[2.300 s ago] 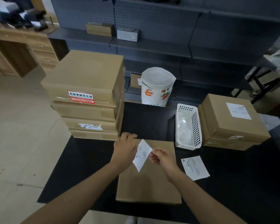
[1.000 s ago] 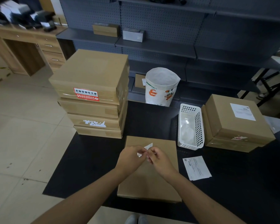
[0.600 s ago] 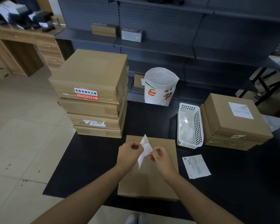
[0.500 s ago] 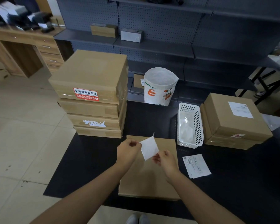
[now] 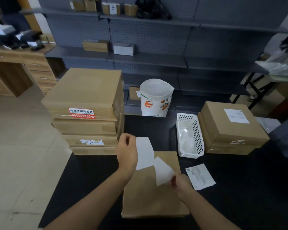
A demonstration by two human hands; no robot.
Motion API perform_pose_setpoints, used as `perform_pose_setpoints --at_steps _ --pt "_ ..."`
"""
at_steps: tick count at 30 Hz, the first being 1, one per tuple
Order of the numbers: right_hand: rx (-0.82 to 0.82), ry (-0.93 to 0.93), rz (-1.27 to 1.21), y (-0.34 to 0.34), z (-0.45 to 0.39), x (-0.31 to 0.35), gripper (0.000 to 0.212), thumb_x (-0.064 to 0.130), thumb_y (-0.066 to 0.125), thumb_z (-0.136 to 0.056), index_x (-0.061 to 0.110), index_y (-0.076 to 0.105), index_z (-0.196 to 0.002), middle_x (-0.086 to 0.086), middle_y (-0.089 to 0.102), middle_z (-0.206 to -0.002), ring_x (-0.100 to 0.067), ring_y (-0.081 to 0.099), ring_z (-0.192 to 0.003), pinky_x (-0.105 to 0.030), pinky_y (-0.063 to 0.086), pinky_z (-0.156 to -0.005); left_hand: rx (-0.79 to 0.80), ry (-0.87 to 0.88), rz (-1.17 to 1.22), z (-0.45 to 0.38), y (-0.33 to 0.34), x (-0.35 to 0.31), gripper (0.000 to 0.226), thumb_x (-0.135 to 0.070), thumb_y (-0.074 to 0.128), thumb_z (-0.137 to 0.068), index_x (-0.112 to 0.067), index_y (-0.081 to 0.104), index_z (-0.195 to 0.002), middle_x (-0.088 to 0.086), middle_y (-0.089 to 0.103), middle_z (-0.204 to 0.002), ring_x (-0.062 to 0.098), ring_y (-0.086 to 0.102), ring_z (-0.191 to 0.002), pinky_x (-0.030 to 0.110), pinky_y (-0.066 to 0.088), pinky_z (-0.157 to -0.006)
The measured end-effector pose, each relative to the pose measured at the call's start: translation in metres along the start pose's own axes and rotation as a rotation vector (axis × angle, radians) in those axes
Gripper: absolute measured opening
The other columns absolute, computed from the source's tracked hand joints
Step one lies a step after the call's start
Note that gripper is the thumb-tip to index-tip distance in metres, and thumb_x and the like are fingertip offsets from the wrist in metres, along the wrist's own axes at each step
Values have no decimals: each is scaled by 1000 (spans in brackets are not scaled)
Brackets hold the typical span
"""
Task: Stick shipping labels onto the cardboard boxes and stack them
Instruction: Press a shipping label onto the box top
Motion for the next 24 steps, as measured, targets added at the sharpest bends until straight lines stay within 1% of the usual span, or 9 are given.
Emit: perform_pose_setpoints --at_steps 2,5,7,11,13,15,17,20,24 --pt "-50 -31 53 -5 0 6 29 15 44 -98 3 62 -78 -18 63 -83 -30 58 -76 -46 53 -80 10 39 1 -3 5 -5 17 -19 47 -96 -14 55 -81 2 55 -77 10 52 -71 24 42 -64" --pt "-90 -66 108 -12 -2 18 33 21 42 -99 3 64 -83 -19 67 -86 -31 63 -82 -40 52 -78 -6 67 28 -4 13 -5 19 -18 45 -96 -18 55 -79 -4 52 -73 1 50 -66 21 40 -63" --pt "-131 -102 199 -20 -6 26 34 23 41 -97 1 65 -85 -19 68 -87 -32 64 -84 -41 51 -79 -16 89 44 -5 22 -7 21 -17 44 -95 -21 54 -77 -10 51 -69 -2 49 -66 21 38 -64" --pt "-178 -220 161 -34 -18 42 20 19 45 -95 5 59 -92 -17 64 -86 -25 59 -74 -39 51 -72 19 160 54 -5 43 -17 23 -13 42 -93 -22 53 -76 -17 52 -66 -5 48 -65 11 38 -61" --pt "-178 -230 83 -39 -29 55 14 16 47 -94 8 58 -92 -14 64 -86 -21 59 -72 -39 52 -69 8 177 47 -8 55 -23 22 -13 41 -94 -22 52 -76 -17 53 -69 -7 48 -65 16 38 -62" --pt "-204 -238 26 -47 -46 70 14 16 46 -95 7 58 -93 -12 63 -86 -20 58 -72 -32 50 -63 -7 196 36 -12 67 -29 21 -13 41 -94 -21 51 -77 -17 53 -71 -7 48 -66 22 35 -62" --pt "-261 -259 -16 -56 -68 88 15 16 45 -96 6 56 -95 -11 62 -86 -21 58 -74 -31 48 -65 -16 213 17 -17 82 -33 22 -11 41 -93 -21 51 -76 -17 53 -71 -7 48 -66 23 35 -63" --pt "-298 -287 -17 -66 -101 113 12 15 46 -97 9 57 -97 -7 61 -84 -20 60 -75 -31 50 -68 -34 200 -41 -22 105 -29 23 -8 42 -93 -21 52 -76 -16 53 -70 -6 49 -67 20 36 -64" --pt "-223 -230 197 -71 -145 126 14 18 56 -95 7 62 -91 -9 65 -82 -21 63 -74 -37 56 -73 -16 186 -86 -25 138 -16 23 -4 45 -91 -18 53 -74 -12 52 -68 -3 48 -63 7 40 -58"
Point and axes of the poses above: each hand's wrist, its own z-axis away from the middle knuckle, its own y-axis out of the palm, x = y × z, the point moved 6 cm from there along -z, towards the middle knuckle
